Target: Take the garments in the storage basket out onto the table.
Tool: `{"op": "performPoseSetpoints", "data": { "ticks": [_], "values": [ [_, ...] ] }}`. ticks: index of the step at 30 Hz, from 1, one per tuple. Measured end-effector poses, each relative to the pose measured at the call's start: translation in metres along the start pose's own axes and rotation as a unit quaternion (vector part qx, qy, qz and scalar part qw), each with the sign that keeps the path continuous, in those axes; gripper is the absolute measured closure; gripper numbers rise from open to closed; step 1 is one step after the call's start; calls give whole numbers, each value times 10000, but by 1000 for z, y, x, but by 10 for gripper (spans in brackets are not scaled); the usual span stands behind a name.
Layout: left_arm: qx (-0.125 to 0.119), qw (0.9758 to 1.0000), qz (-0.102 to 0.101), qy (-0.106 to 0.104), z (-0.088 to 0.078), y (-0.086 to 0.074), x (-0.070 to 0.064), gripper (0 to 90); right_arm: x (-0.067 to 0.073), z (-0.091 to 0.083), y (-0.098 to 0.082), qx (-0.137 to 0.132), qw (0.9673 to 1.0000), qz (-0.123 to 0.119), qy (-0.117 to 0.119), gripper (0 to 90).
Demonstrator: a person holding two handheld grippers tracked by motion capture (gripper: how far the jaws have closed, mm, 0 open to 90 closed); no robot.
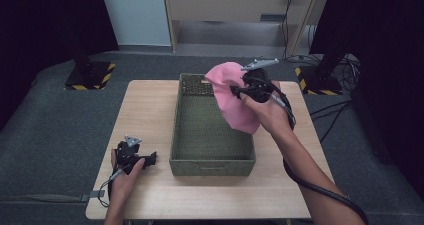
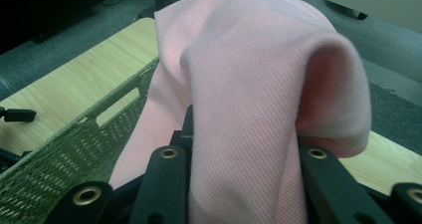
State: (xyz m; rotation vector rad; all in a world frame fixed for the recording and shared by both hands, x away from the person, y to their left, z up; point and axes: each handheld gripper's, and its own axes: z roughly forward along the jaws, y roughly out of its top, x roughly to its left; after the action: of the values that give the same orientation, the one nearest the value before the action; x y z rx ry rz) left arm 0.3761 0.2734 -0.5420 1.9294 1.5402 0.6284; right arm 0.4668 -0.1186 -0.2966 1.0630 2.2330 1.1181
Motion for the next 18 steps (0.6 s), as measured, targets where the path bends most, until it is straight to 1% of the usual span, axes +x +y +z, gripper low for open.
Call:
{"op": "performPoseSetpoints", "data": {
  "ticks": [11, 18],
  "values": [
    [1, 10000, 0, 0, 0, 0, 0, 0, -9, -10, -2, -36, 10000, 46, -58, 690],
    [-1, 10000, 0, 1, 0, 0, 0, 0, -17, -17, -6, -7, 9999, 65, -156, 690]
  ]
}}
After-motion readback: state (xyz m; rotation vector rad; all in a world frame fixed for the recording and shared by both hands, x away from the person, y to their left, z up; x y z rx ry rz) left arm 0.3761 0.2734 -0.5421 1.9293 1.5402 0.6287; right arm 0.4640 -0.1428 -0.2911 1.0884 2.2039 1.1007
